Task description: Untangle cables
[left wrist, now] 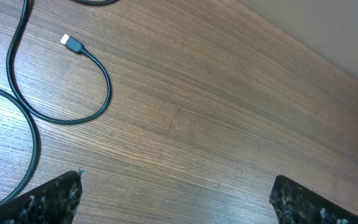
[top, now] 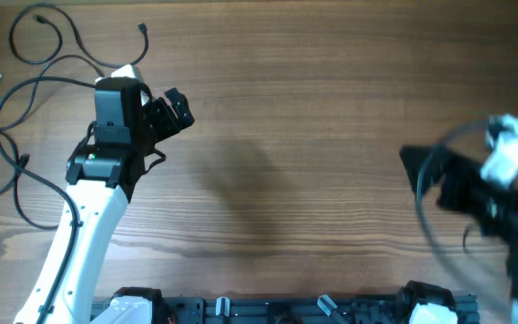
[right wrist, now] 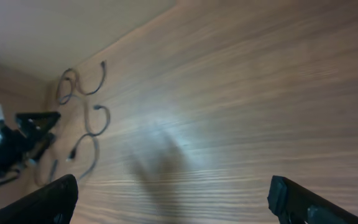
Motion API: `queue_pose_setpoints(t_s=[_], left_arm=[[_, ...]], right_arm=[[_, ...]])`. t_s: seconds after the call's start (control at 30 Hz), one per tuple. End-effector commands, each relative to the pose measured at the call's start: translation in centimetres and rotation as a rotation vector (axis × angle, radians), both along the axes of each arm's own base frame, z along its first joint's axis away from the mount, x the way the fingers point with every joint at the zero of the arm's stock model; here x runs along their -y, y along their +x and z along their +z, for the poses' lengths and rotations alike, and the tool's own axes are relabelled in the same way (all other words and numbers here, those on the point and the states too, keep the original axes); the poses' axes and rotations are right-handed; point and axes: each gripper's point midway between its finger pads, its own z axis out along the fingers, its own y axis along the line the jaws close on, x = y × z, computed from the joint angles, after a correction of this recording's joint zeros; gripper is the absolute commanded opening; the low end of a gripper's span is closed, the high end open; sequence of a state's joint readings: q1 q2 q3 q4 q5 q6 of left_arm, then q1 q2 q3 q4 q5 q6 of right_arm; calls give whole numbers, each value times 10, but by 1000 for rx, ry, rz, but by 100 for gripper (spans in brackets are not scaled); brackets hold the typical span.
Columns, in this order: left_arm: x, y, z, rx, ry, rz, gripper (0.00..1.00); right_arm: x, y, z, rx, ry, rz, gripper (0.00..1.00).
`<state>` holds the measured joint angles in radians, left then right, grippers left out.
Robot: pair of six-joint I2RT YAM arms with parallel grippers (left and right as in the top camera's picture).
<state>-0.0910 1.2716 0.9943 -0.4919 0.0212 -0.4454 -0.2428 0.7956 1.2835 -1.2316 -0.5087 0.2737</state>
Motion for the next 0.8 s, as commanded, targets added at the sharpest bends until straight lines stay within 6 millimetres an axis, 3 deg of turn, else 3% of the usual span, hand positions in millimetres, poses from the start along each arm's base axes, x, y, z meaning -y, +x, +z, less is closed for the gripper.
queue_pose_setpoints(t_s=[0.0, 0.17, 0.5, 0.6, 0.77], left_arm=[[-2, 2, 1, 6, 29, -5, 100], [-2, 2, 1, 6, 29, -5, 100], [-2, 2, 1, 6, 30, -5, 100], [-2, 2, 1, 6, 29, -5, 100], [-2, 2, 1, 6, 30, -5, 100]], right_arm=[[18, -32, 12, 92, -136, -119, 100], [14, -57, 15, 136, -151, -130, 100], [12, -64, 4, 77, -141, -127, 100], [20, -64, 2, 70, -179, -157, 100], [22, -57, -14, 53, -205, -132, 100]])
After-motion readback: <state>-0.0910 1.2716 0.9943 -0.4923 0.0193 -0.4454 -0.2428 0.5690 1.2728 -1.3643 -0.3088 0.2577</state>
